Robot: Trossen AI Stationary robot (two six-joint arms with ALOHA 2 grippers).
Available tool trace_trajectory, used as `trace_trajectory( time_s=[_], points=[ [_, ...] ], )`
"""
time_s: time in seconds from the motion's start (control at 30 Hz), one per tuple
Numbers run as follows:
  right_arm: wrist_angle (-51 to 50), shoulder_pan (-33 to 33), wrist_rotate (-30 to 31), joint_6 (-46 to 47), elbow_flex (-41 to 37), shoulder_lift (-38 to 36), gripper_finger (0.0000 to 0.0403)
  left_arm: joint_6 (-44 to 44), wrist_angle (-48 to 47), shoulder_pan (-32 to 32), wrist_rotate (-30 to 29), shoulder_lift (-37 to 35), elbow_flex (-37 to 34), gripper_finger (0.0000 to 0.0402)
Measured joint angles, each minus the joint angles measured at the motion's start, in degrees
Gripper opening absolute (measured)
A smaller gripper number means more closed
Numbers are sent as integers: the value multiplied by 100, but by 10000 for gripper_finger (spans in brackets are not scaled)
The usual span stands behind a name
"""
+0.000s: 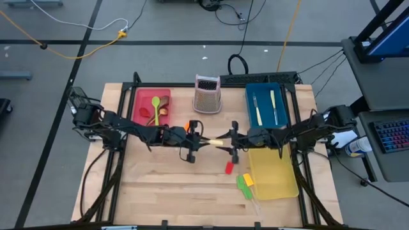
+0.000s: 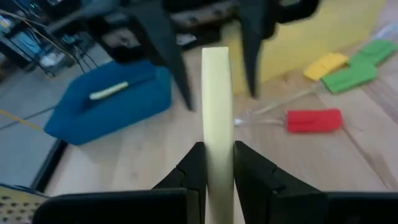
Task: Pick & Place Kitchen Items
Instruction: Put the yellow knife into the blue bin
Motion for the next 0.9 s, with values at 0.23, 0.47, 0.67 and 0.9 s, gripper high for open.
trace_trajectory(
  time_s=[0.23, 0.47, 0.67, 0.9],
  points=[
    [4, -122, 0, -35, 0, -1, 176, 0, 9, 72, 22, 3, 0, 55],
    [108, -189, -187, -165, 0, -1, 149, 83, 59, 93, 8, 3, 0, 55],
    [67, -233, -278, -190, 0, -2, 95, 44, 202, 153, 25, 5, -4, 56],
    [46, -272, -270, -337, 0, -3, 80, 21, 150, 157, -21, 5, -4, 56]
  ],
)
